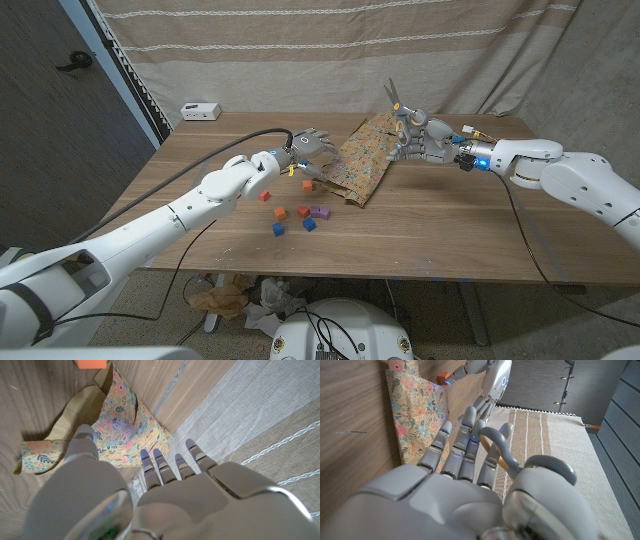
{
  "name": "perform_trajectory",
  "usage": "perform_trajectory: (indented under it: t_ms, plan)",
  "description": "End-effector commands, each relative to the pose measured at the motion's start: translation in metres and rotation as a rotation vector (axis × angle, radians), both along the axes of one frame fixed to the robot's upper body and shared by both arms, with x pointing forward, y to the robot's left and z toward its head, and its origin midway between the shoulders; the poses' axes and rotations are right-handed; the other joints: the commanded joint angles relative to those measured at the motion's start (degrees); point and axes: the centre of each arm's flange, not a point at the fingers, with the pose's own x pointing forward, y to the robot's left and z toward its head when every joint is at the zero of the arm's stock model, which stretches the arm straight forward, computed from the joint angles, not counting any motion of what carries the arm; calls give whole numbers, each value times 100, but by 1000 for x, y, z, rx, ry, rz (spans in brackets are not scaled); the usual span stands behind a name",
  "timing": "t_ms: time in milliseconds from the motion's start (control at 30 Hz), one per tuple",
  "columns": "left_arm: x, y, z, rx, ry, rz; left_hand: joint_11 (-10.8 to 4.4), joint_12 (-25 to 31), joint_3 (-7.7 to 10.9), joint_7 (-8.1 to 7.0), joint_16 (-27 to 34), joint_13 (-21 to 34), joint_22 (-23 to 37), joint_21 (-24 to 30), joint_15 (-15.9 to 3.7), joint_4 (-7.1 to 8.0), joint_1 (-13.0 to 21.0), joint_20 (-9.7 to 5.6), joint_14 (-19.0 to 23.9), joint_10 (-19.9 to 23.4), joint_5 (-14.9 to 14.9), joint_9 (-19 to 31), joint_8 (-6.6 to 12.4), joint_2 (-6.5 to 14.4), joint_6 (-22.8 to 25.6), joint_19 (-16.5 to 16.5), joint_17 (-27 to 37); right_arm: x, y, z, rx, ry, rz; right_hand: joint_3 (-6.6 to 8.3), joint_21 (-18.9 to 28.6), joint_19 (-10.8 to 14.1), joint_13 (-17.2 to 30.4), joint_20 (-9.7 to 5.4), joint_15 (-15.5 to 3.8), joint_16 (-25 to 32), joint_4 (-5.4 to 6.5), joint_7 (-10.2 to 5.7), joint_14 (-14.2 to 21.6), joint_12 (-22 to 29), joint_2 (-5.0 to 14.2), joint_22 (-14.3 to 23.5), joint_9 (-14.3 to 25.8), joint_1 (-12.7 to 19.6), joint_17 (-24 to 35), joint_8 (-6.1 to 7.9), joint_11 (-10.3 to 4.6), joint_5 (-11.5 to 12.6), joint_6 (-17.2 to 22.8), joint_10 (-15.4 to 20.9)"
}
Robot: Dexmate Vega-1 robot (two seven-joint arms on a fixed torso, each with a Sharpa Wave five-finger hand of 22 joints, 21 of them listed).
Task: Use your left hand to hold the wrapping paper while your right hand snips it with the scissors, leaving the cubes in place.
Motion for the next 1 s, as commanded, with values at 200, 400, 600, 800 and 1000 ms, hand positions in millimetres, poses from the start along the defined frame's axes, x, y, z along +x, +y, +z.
perform_trajectory:
  t_ms: [200,400,600,800,1000]
  plan:
    - [5,-3,-11,41,36,-34,12,-65,63,-14,-21,-28,33,-52,-484,1,183,-30,-137,-285,106,15,-28,100,-114,-9,13,-2,3,3,-7,3,1,-32,-31,54,0,8,-447,-31,-36,1111,-31,213,53,5,8,-10,22,-37,-13,25,-1038,-14]
    - [9,-4,-18,53,65,-32,151,-106,89,-11,-46,-80,29,-104,-475,7,277,-48,-305,-611,171,16,-33,141,-185,-12,-4,-2,2,3,-5,2,0,-38,-36,62,-3,16,-447,-37,-34,1122,-34,225,60,6,10,-23,15,-46,-14,21,-1033,-25]
    - [13,-5,-23,62,80,-44,150,-99,90,-10,-47,-93,27,-122,-469,9,292,-53,-334,-642,183,16,-37,143,-210,-26,-9,-2,-1,2,1,6,-2,-43,-46,64,-19,19,-445,-42,-35,1111,-32,234,69,6,7,-33,8,-60,-13,17,-1026,-34]
    - [16,-7,-26,57,68,-49,137,-85,107,-14,-38,-109,26,-131,-481,1,339,-90,-342,-663,200,17,-33,163,-220,-8,-15,-2,-1,1,1,3,-1,-50,-56,64,-48,25,-445,-44,-35,1108,-33,238,74,6,-9,-43,9,-74,-4,13,-1001,-30]
    - [18,-9,-27,50,71,-53,123,-71,129,-15,-30,-121,25,-140,-491,-7,390,-106,-340,-666,213,18,-27,188,-221,-1,-20,-2,-1,1,2,7,0,-54,-65,69,-62,34,-439,-44,-38,1104,-38,254,84,6,-1,-50,14,-78,-11,10,-984,-29]
